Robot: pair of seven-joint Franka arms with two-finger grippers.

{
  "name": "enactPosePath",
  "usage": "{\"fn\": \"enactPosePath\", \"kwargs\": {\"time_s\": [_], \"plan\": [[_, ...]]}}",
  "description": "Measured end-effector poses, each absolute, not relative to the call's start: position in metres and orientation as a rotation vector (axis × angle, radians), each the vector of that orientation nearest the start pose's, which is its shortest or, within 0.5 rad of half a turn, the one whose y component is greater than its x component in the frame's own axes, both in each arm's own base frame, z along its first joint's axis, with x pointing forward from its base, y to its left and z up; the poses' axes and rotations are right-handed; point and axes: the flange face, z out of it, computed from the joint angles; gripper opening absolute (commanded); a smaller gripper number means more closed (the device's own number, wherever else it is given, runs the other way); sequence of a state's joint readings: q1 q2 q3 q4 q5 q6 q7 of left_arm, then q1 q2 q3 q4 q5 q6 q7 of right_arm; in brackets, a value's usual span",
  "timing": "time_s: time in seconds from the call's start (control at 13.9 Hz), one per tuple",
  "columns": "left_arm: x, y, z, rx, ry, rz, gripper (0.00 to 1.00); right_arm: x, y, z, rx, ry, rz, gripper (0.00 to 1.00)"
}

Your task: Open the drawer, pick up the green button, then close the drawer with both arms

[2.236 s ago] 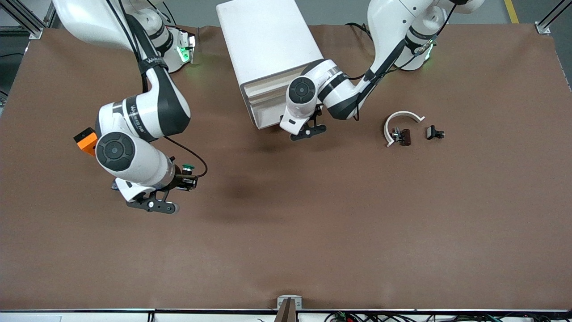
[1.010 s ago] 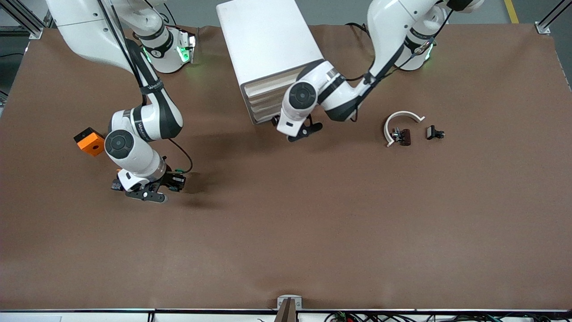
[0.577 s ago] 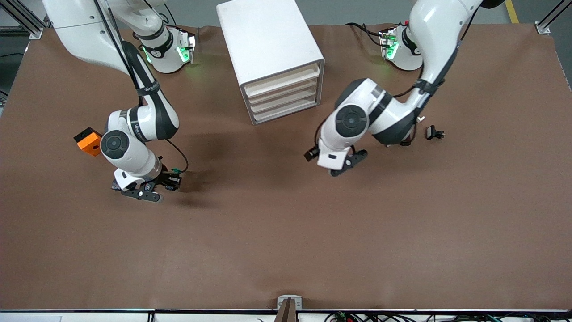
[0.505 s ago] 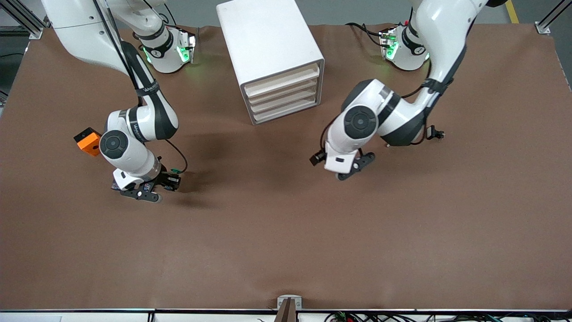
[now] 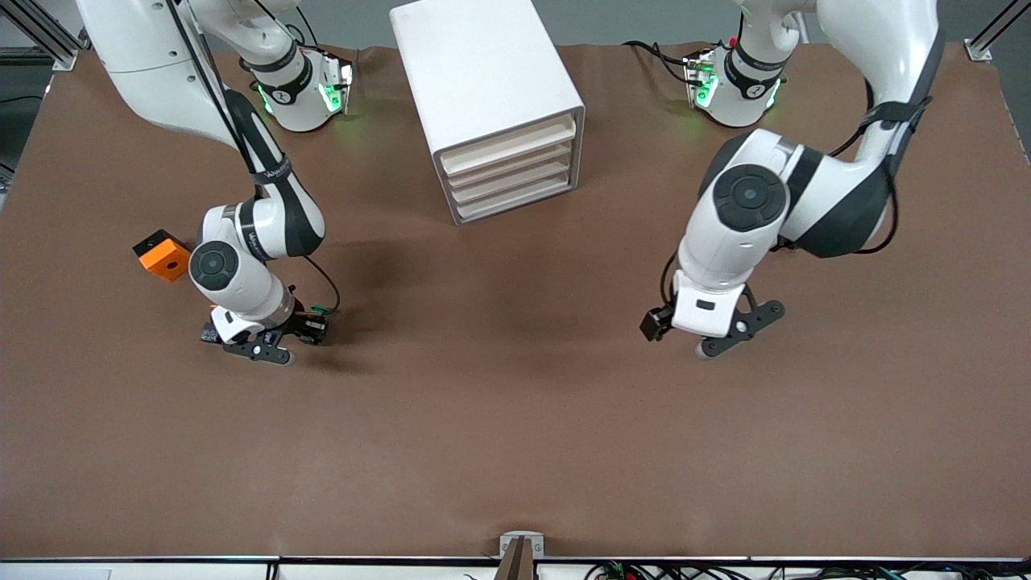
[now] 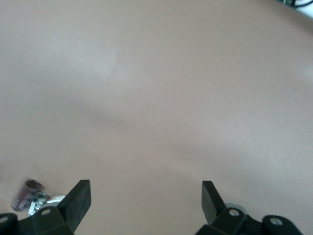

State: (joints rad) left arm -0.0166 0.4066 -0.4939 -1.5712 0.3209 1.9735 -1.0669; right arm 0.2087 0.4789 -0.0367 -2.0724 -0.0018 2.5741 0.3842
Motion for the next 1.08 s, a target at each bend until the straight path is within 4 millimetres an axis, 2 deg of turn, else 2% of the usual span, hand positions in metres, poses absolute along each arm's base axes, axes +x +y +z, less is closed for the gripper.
{"fn": "enactPosePath", "kwargs": {"time_s": [0.36, 0.65, 0.72, 0.79, 0.94, 1.08], "plan": [[0.62, -0.211, 0.507, -2.977, -0.538, -0.18, 1.0, 0.581, 0.106, 0.195, -3.137, 0.312, -0.034, 0.0], [0.603, -0.17, 0.565, -3.046, -0.412, -0.123, 1.0, 0.58, 0.105, 0.192, -3.139, 0.311, -0.027, 0.0], [0.596, -0.152, 0.579, -3.05, -0.359, -0.099, 1.0, 0.579, 0.105, 0.192, -3.139, 0.311, -0.025, 0.28], [0.589, -0.131, 0.593, -3.059, -0.302, -0.073, 1.0, 0.579, 0.105, 0.191, -3.14, 0.312, -0.023, 0.99], [0.575, -0.095, 0.617, -3.072, -0.227, -0.038, 1.0, 0.579, 0.105, 0.19, -3.14, 0.313, -0.023, 1.0], [0.557, -0.077, 0.632, -3.07, -0.166, -0.033, 1.0, 0.58, 0.104, 0.191, -3.14, 0.314, -0.025, 1.0]]}}
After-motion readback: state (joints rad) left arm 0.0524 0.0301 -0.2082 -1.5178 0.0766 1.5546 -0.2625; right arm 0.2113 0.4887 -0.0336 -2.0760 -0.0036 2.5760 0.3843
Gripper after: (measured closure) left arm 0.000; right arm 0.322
